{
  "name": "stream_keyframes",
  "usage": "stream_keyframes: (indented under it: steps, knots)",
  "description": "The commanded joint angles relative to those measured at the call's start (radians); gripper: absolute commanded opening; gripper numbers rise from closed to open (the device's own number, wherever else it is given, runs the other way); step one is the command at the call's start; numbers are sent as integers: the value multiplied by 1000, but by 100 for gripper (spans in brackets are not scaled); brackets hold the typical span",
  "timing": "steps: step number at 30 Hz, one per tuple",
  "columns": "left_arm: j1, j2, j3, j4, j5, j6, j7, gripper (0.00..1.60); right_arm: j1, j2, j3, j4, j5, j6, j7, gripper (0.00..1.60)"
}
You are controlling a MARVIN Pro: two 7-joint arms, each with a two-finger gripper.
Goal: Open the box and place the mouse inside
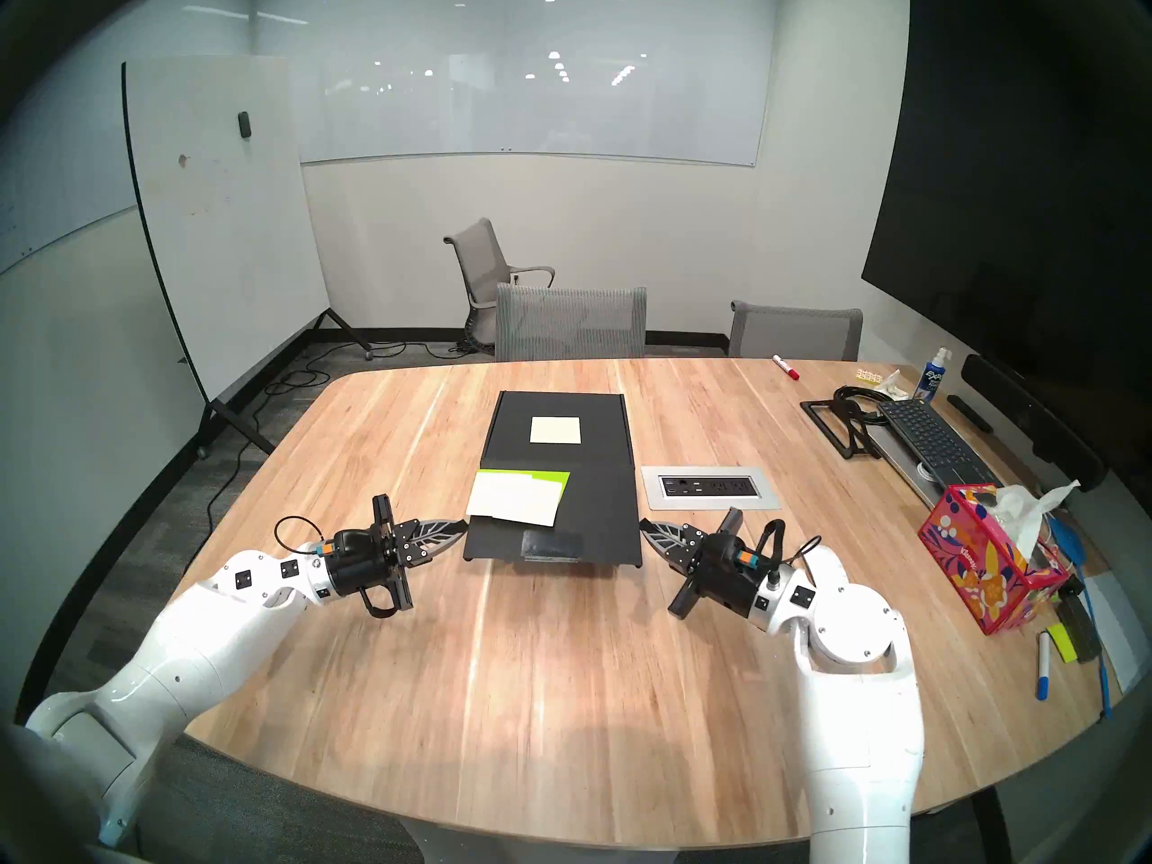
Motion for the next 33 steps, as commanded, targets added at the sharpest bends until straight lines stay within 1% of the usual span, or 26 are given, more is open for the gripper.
stream_keyframes:
  steps: [1,16,23,28,33]
  knots:
    - [-21,-15,-2,-39,-11,3,-1,0,20,-24,-26,-34,16,8,4,0]
    - [-47,-25,-4,-36,-16,20,-3,0,35,-24,-20,-40,18,14,3,0]
    - [-59,-29,-7,-38,-31,28,-11,0,38,-26,-20,-48,18,16,4,0]
    - [-59,-27,-9,-47,-46,31,-17,0,30,-28,-17,-66,23,17,7,0]
    - [-38,-16,-12,-78,-60,30,-23,0,10,-29,-11,-90,31,17,13,0]
